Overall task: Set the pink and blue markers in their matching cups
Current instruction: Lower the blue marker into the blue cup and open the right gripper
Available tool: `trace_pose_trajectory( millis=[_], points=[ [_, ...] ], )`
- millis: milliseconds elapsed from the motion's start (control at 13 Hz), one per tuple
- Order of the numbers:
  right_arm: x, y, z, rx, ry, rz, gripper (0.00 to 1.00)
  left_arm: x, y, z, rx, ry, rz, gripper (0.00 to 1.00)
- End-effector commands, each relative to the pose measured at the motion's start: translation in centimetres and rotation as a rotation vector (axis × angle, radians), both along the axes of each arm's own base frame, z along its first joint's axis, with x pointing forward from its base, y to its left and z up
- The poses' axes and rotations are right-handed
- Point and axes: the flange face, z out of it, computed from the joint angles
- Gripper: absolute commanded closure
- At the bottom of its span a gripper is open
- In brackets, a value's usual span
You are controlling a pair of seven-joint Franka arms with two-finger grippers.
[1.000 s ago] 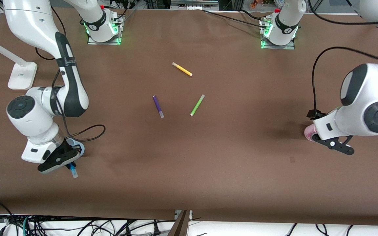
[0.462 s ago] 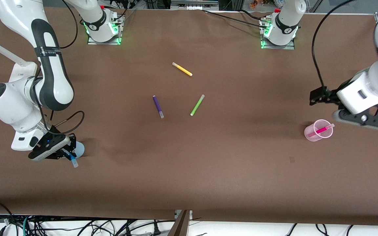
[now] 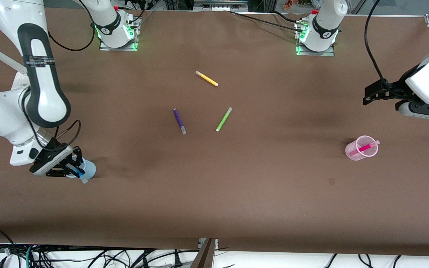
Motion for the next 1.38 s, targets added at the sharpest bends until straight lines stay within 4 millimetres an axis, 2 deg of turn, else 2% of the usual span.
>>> trace_pose_trajectory(
  millis=[0, 462, 769, 1308],
  points=[
    [-1.1, -1.6, -0.4, 0.056, -0.04, 0.054, 1.0, -2.3, 0.2, -0.2, -0.02, -0.024, -0.014, 0.0],
    [-1.6, -2.9, -2.4, 0.166, -0.069, 0.101, 1.0, -2.2, 1.3, -0.2, -0.011, -0.027, -0.024, 0.0],
    [-1.9, -4.7, -3.6, 0.196, -0.08, 0.125, 1.0, -2.1, 1.7, -0.3, -0.011, -0.024, -0.018, 0.0],
    [-1.9, -5.0, -4.5, 0.257, -0.13, 0.118, 1.0, -2.2, 1.5, -0.3, -0.007, -0.022, -0.02, 0.0]
  ],
)
